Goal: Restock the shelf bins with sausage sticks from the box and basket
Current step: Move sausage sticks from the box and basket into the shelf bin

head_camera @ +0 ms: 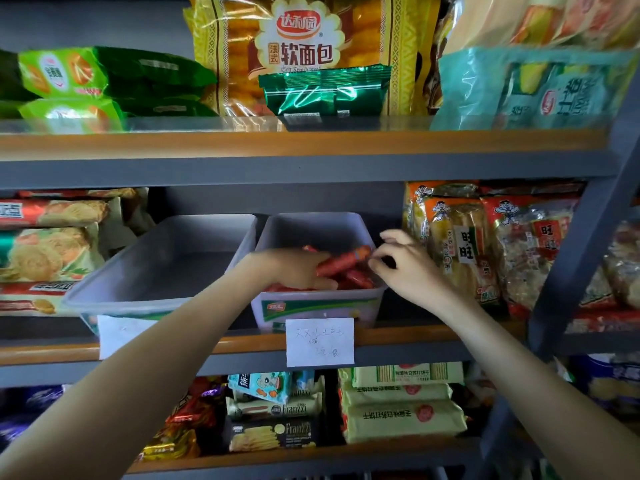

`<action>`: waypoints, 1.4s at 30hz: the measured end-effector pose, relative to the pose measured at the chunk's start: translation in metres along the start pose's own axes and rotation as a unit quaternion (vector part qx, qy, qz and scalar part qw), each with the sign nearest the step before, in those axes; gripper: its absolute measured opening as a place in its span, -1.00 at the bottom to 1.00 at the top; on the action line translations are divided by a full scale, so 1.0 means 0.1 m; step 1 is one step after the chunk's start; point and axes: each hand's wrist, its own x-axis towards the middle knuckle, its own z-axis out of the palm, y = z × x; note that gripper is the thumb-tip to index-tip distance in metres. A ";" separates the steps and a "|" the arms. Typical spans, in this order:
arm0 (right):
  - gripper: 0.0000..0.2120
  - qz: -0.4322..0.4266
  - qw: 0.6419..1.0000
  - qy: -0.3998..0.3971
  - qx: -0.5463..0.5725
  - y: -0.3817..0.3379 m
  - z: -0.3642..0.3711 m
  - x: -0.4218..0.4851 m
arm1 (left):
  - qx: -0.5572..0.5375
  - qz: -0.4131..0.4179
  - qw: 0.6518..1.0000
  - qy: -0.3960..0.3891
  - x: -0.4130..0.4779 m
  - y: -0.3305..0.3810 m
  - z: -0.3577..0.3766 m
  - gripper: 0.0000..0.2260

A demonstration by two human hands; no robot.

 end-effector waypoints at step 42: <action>-0.18 -0.459 0.555 -0.662 -0.208 -1.61 6.14 -3.76 | -0.281 -0.664 0.692 -0.044 -4.22 -0.13 7.26 -0.08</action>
